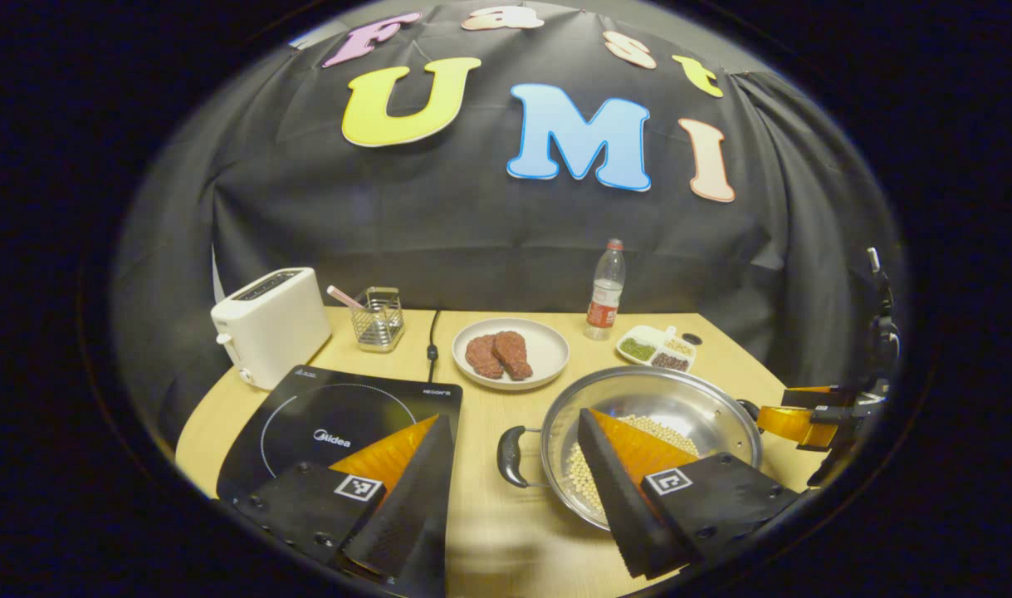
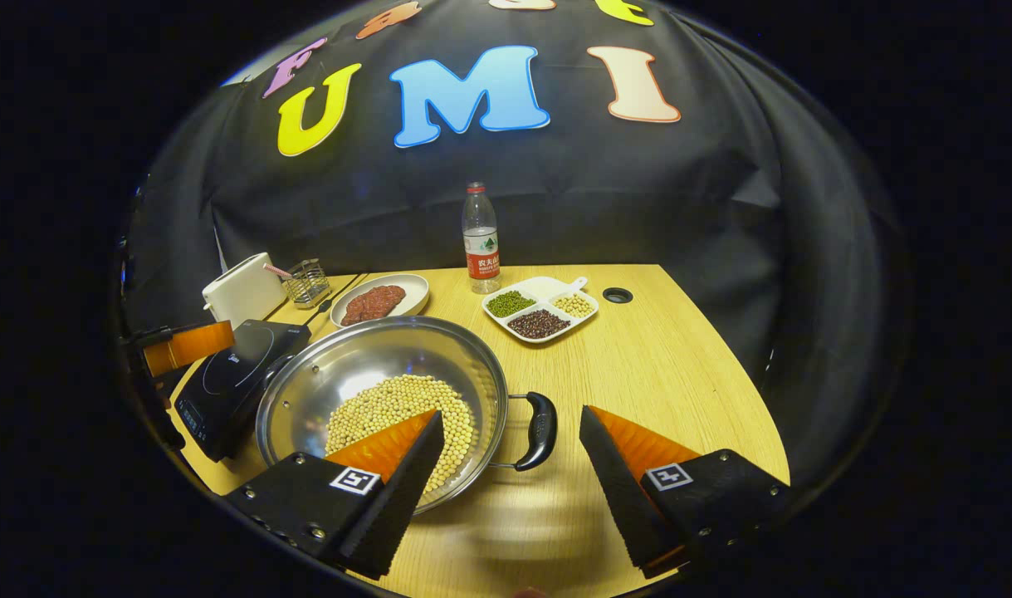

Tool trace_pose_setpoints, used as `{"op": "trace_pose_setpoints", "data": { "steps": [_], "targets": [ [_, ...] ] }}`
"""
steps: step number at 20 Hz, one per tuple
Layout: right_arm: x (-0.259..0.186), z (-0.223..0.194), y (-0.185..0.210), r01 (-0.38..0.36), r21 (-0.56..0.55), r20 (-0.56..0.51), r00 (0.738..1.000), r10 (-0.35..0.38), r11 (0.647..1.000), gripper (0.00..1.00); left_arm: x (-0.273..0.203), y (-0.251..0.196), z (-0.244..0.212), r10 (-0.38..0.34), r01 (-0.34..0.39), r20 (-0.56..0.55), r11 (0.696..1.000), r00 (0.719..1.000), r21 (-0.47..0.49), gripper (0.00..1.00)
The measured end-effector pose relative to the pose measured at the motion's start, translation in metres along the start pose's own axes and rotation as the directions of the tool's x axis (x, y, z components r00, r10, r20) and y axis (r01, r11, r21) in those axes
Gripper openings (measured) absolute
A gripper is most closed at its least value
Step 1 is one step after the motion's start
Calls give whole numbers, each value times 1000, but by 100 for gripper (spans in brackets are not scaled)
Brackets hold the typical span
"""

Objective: First push the handle of the pot to place it horizontally, then grasp the pot with both hands and set it on the induction cooktop.

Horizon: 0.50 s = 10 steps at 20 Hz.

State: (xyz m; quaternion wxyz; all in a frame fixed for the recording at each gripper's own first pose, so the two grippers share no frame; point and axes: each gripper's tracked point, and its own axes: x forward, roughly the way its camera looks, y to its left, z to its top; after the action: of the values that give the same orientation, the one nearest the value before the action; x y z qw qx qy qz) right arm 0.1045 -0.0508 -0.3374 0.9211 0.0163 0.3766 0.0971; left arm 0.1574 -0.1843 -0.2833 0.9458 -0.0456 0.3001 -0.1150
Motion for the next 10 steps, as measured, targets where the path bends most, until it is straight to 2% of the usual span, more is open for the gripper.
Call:
{"op": "trace_pose_setpoints", "data": {
  "steps": [4,5,6,8,9,10],
  "targets": [
    [14,-3,-4,10,27,-25,1000,-9,1000,100,29,-2,-18,-9,8,-72,1000,997,-7,99],
    [18,-5,-5,12,37,-35,999,-10,999,95,36,-2,-24,-10,9,-94,1000,996,-6,99],
    [21,-7,-6,12,47,-47,999,-10,999,100,43,-2,-31,-9,8,-118,1000,993,-5,99],
    [28,-11,-7,16,62,-70,997,-12,998,100,53,-1,-43,-4,4,-156,1000,988,2,96],
    [32,-13,-7,19,67,-82,997,-13,998,100,56,-1,-49,-1,2,-178,1000,984,6,100],
    [35,-17,-8,19,75,-94,995,-12,997,100,61,1,-55,3,-1,-194,1000,981,9,99]
  ]
}}
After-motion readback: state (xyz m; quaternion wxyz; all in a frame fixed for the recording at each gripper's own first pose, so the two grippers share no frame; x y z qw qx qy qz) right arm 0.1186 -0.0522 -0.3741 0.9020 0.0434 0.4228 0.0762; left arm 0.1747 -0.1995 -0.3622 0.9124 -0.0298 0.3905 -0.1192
